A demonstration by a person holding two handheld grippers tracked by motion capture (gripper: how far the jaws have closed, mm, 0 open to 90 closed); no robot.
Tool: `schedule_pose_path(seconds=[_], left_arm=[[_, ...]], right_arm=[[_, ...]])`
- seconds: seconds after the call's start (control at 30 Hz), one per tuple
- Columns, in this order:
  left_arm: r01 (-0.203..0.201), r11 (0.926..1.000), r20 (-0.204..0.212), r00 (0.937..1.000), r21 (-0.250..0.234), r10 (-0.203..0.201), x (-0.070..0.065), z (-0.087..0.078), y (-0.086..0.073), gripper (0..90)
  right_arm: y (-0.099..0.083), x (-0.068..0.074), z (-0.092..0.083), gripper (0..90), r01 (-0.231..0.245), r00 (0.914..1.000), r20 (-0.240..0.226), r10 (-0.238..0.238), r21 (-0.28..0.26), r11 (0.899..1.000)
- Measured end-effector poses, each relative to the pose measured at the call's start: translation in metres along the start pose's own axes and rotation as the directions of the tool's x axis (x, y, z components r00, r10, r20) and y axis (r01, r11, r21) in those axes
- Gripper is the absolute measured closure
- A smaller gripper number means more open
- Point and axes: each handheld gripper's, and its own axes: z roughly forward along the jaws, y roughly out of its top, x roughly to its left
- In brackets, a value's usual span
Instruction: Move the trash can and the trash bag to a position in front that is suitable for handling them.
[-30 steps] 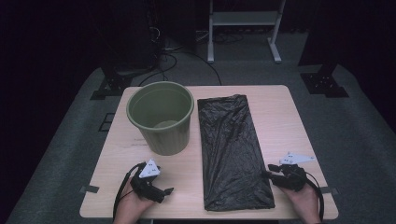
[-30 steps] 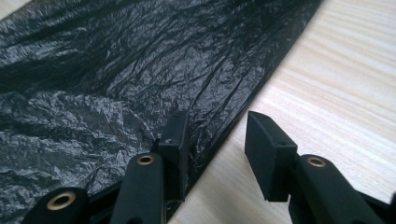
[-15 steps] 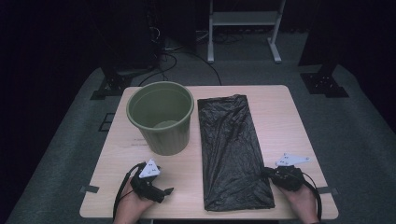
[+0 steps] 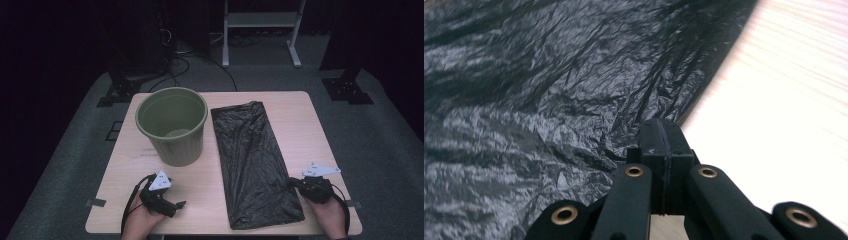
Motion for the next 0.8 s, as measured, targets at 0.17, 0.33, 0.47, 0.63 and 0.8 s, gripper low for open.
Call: schedule_pose_path(seconds=[0.17, 0.33, 0.47, 0.63, 0.8], left_arm=[[-0.001, 1.0, 0.0, 1.0, 0.001, 0.001, 0.0, 0.0, 0.0, 1.2], [-0.001, 1.0, 0.0, 1.0, 0.001, 0.001, 0.0, 0.0, 0.0, 1.2], [-0.001, 1.0, 0.0, 1.0, 0.0, 0.001, 0.0, 0.0, 0.0, 1.2], [-0.001, 1.0, 0.0, 1.0, 0.0, 0.001, 0.0, 0.0, 0.0, 1.2], [-0.001, 1.0, 0.0, 1.0, 0.001, 0.001, 0.0, 0.0, 0.0, 1.2]], right_arm=[[-0.005, -0.013, -0.01, 90.0, -0.026, 0.999, 0.035, 0.026, -0.01, 1.0], [-0.011, -0.026, -0.018, 90.0, -0.044, 0.9959, 0.079, 0.044, -0.004, 0.999], [-0.015, -0.032, -0.022, 90.0, -0.052, 0.9934, 0.103, 0.052, 0.003, 0.999], [-0.025, -0.042, -0.032, 90.0, -0.075, 0.9853, 0.156, 0.071, 0.024, 0.997], [-0.031, -0.046, -0.037, 79.4, -0.089, 0.9831, 0.162, 0.085, 0.02, 0.996]])
